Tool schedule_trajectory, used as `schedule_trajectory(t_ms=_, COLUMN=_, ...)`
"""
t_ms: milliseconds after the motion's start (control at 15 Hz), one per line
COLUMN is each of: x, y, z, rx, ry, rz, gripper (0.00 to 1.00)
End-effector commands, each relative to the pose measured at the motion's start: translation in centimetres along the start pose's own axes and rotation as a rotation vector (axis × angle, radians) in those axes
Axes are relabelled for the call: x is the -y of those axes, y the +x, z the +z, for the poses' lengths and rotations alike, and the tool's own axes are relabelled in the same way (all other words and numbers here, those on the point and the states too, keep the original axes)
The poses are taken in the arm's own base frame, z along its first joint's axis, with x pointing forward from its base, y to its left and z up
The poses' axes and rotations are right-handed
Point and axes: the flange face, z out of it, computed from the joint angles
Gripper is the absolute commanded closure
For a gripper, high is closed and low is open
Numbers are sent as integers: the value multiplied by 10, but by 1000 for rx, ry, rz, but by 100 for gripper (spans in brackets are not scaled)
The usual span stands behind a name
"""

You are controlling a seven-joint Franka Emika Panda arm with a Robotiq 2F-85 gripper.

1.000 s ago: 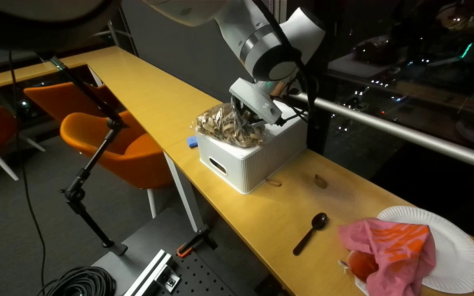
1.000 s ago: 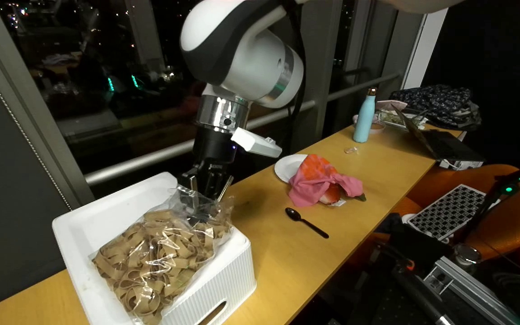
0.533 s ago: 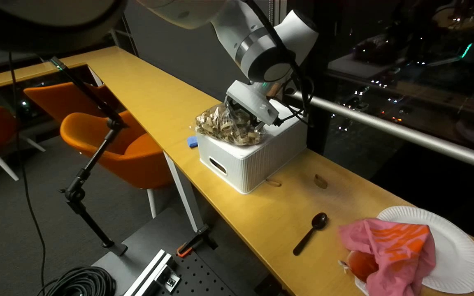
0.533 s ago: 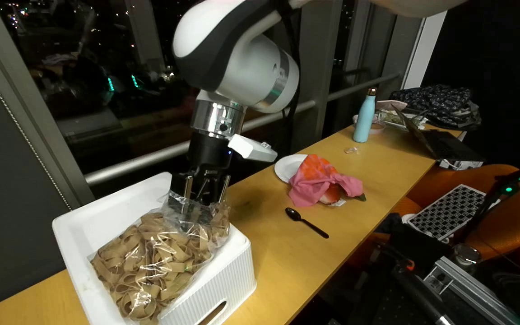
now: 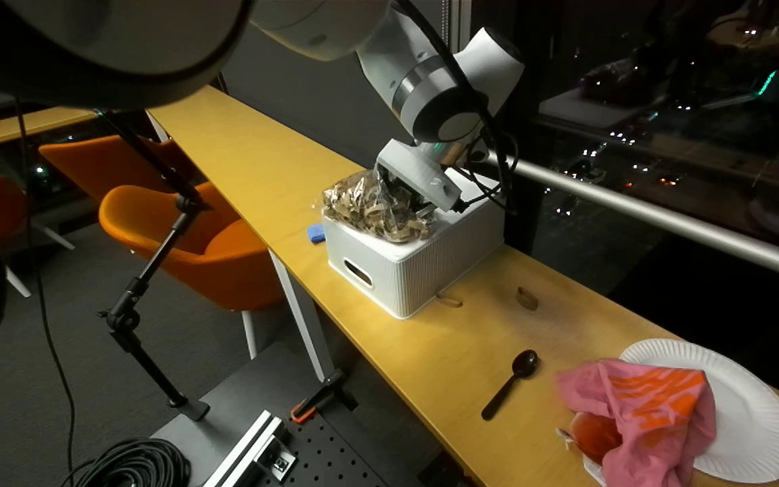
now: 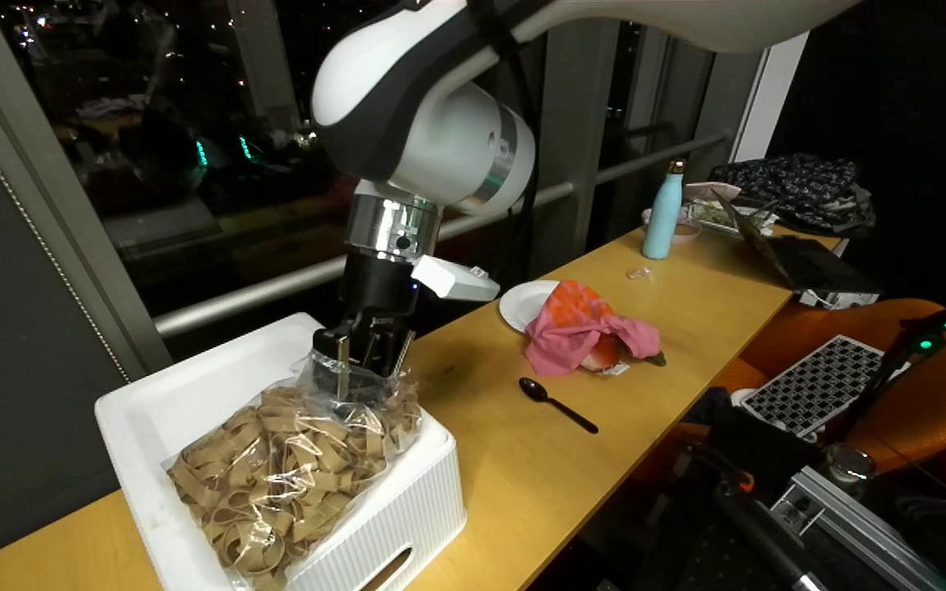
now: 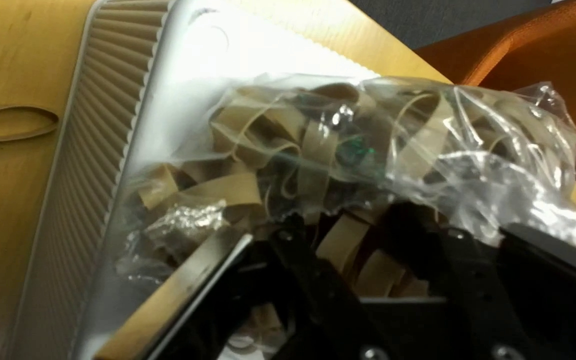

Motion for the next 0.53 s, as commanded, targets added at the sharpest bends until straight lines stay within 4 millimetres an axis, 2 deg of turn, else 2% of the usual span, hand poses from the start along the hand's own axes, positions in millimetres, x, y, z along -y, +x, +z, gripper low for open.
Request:
schedule_trajectory(t_ms=0, x=2, y=8, z=1, rx=3, ry=-7, rz=-19, gripper=81)
schedule_trajectory(t_ms=133, x=2, y=9, z=-2, rx=0, ry=-7, rz=-18, gripper=97)
schedule_trajectory(t_ms=200, x=1, y=8, z=-3, rx=-1, ry=-7, rz=-15, gripper=100)
schedule_trajectory(t_ms=467, x=-2, y=5, z=-23, rx=12, ry=-7, rz=43, gripper=99)
